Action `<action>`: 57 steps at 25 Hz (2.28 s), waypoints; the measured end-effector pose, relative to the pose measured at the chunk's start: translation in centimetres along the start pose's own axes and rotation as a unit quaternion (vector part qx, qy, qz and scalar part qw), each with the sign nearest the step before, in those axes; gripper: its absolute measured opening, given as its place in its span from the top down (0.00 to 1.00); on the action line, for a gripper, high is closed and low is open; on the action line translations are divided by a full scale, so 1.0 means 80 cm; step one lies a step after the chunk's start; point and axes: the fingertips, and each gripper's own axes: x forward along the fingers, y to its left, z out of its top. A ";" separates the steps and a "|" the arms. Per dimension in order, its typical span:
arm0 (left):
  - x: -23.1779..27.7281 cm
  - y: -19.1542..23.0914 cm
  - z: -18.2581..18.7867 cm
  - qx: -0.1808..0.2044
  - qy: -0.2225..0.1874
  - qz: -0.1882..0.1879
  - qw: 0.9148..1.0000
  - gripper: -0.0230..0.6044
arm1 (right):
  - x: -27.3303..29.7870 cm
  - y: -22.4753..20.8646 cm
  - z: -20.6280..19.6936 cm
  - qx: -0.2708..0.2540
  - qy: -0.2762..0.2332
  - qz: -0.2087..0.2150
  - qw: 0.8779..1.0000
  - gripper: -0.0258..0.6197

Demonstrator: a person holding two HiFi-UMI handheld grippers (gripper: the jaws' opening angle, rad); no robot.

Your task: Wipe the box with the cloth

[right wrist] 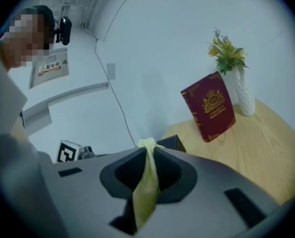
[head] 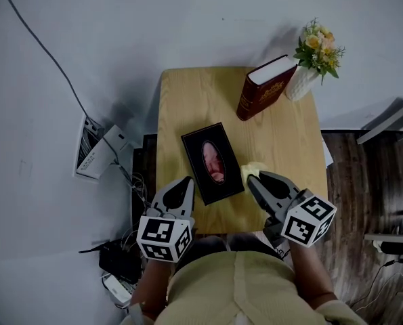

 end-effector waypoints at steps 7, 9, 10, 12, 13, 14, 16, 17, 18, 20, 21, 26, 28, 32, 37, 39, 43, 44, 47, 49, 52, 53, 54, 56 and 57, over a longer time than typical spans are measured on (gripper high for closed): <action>-0.031 0.022 -0.002 -0.020 -0.012 0.039 0.999 0.94 | 0.023 0.109 0.016 -0.029 0.012 0.162 0.986 0.87; -0.041 0.029 -0.006 -0.031 -0.014 0.050 0.998 0.94 | 0.032 0.138 0.001 -0.034 0.032 0.207 0.977 0.87; -0.047 0.032 -0.009 -0.036 -0.014 0.056 0.998 0.94 | 0.036 0.149 -0.009 -0.036 0.044 0.223 0.973 0.87; -0.057 0.038 -0.017 -0.043 -0.012 0.070 0.997 0.94 | 0.044 0.162 -0.031 -0.036 0.069 0.241 0.967 0.87; -0.061 0.041 -0.021 -0.047 -0.011 0.076 0.996 0.94 | 0.047 0.165 -0.042 -0.035 0.080 0.245 0.966 0.87; -0.065 0.043 -0.025 -0.051 -0.010 0.081 0.995 0.94 | 0.049 0.166 -0.052 -0.032 0.089 0.247 0.964 0.87; -0.072 0.046 -0.034 -0.058 -0.008 0.089 0.994 0.94 | 0.051 0.169 -0.071 -0.027 0.106 0.252 0.961 0.87; -0.075 0.047 -0.038 -0.060 -0.006 0.092 0.994 0.94 | 0.051 0.169 -0.079 -0.025 0.113 0.255 0.960 0.87; -0.077 0.047 -0.042 -0.062 -0.003 0.094 0.994 0.94 | 0.051 0.169 -0.087 -0.025 0.119 0.255 0.959 0.87; -0.079 0.046 -0.049 -0.066 0.003 0.095 0.993 0.94 | 0.051 0.164 -0.101 -0.032 0.126 0.248 0.960 0.87; -0.079 0.045 -0.052 -0.067 0.005 0.094 0.993 0.94 | 0.052 0.161 -0.107 -0.039 0.129 0.243 0.961 0.87; -0.072 0.039 -0.065 -0.068 0.017 0.083 0.994 0.94 | 0.049 0.141 -0.146 -0.063 0.145 0.224 0.962 0.87; -0.066 0.034 -0.069 -0.067 0.023 0.077 0.995 0.94 | 0.049 0.130 -0.160 -0.078 0.148 0.211 0.963 0.87; -0.056 0.024 -0.074 -0.058 0.034 0.064 0.996 0.94 | 0.050 0.111 -0.175 -0.103 0.147 0.186 0.966 0.87; -0.044 0.013 -0.075 -0.053 0.040 0.051 0.996 0.94 | 0.050 0.087 -0.177 -0.095 0.144 0.157 0.972 0.87; -0.041 0.010 -0.075 -0.051 0.043 0.048 0.997 0.94 | 0.048 0.076 -0.176 -0.086 0.142 0.145 0.975 0.87; -0.035 0.007 -0.078 -0.049 0.050 0.042 0.997 0.94 | 0.041 0.053 -0.172 -0.074 0.136 0.122 0.980 0.87; -0.033 0.007 -0.079 -0.048 0.051 0.041 0.997 0.94 | 0.039 0.048 -0.171 -0.072 0.135 0.117 0.981 0.87; -0.027 0.004 -0.078 -0.046 0.053 0.037 0.997 0.94 | 0.034 0.035 -0.169 -0.066 0.131 0.103 0.984 0.87; -0.023 0.002 -0.076 -0.044 0.053 0.033 0.997 0.94 | 0.031 0.028 -0.168 -0.063 0.129 0.095 0.985 0.87; -0.016 0.001 -0.071 -0.038 0.052 0.028 0.998 0.94 | 0.024 0.015 -0.165 -0.060 0.125 0.080 0.987 0.87; -0.015 0.000 -0.070 -0.037 0.052 0.028 0.998 0.94 | 0.021 0.010 -0.163 -0.058 0.123 0.075 0.988 0.87; -0.013 0.001 -0.069 -0.035 0.052 0.027 0.998 0.94 | 0.018 0.006 -0.162 -0.056 0.121 0.070 0.989 0.87; -0.010 0.001 -0.066 -0.034 0.051 0.027 0.998 0.94 | 0.013 -0.003 -0.159 -0.052 0.118 0.060 0.990 0.87; -0.008 0.001 -0.065 -0.033 0.050 0.027 0.998 0.94 | 0.011 -0.006 -0.158 -0.050 0.117 0.056 0.990 0.87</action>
